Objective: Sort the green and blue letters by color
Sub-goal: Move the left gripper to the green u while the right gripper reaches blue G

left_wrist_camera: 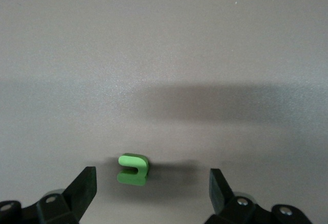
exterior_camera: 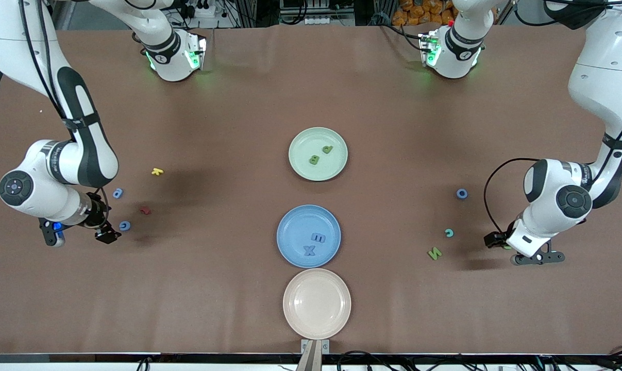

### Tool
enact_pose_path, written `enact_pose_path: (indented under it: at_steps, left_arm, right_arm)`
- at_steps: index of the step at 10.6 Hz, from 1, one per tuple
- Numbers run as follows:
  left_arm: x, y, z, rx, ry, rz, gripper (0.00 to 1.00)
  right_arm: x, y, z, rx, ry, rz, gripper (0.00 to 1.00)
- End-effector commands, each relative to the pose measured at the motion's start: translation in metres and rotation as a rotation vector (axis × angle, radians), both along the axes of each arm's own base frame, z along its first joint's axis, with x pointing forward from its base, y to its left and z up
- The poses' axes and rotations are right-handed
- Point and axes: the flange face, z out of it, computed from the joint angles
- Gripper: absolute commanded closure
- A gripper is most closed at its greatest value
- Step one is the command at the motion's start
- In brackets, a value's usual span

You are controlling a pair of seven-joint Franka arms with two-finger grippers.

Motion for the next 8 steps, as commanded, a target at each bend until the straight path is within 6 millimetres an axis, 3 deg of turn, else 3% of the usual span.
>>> enact_pose_path:
  at_steps: [1, 5, 8]
  left_arm:
    - [0.013, 0.016, -0.002, 0.017, -0.021, -0.076, 0.06]
    - [0.012, 0.018, -0.002, 0.024, -0.016, -0.118, 0.18]
    - [0.012, 0.019, -0.002, 0.032, -0.011, -0.184, 0.35]
  right_arm:
    - [0.002, -0.01, -0.015, 0.011, -0.034, -0.065, 0.0]
    - [-0.002, -0.011, -0.046, 0.016, -0.093, -0.083, 0.0]
    - [-0.015, -0.012, -0.071, 0.012, -0.111, -0.081, 0.0]
